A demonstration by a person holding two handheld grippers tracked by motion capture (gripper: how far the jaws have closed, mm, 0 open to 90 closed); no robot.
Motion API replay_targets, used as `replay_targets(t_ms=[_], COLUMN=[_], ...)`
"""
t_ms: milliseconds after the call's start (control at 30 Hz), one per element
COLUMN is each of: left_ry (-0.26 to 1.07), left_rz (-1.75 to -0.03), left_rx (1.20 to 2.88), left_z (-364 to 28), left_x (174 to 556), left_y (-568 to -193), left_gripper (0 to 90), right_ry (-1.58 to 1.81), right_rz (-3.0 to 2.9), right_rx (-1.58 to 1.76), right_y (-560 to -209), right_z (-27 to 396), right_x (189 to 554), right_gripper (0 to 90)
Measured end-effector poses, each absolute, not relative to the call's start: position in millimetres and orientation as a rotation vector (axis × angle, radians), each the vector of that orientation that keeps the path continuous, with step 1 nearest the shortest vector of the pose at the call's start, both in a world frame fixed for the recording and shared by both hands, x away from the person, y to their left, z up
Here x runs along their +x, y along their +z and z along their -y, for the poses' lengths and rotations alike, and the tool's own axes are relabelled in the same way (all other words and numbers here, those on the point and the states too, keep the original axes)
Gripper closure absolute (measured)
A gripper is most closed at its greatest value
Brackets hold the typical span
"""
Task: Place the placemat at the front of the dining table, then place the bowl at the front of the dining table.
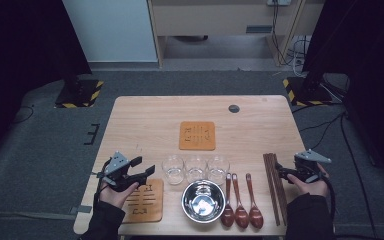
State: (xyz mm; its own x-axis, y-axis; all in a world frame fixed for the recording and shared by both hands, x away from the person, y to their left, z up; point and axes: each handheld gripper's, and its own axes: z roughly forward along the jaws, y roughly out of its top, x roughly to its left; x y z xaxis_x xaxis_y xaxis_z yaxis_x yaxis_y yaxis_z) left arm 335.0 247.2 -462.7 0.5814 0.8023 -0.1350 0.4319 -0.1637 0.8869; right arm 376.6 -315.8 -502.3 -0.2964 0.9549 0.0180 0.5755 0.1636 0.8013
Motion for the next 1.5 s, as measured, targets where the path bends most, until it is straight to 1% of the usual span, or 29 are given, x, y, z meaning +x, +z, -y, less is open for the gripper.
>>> replay_targets(t_ms=[167,367,800,933,1167,1500], left_ry=[0.439,0.429,0.374,0.361,0.324,0.286], left_rz=[-0.995,-0.957,-0.92,-0.892,-0.857,-0.849], left_rx=[1.809,1.823,1.87,1.919,1.962,1.99], left_z=[-244,-239,-223,-213,-199,-189], left_x=[331,324,312,308,305,306], left_y=[-462,-460,-464,-468,-472,-477], left_gripper=[34.8,35.1,39.3,40.1,41.8,44.5], right_ry=[0.957,0.951,0.938,0.926,0.919,0.899], right_rz=[-1.941,-1.939,-1.95,-1.951,-1.955,-1.969], right_rx=[1.484,1.493,1.508,1.515,1.52,1.53], right_y=[-510,-513,-516,-518,-520,-524], right_z=[327,330,335,339,342,345], right_x=[375,376,376,376,377,379], right_gripper=[17.2,17.2,15.9,15.5,14.2,13.3])
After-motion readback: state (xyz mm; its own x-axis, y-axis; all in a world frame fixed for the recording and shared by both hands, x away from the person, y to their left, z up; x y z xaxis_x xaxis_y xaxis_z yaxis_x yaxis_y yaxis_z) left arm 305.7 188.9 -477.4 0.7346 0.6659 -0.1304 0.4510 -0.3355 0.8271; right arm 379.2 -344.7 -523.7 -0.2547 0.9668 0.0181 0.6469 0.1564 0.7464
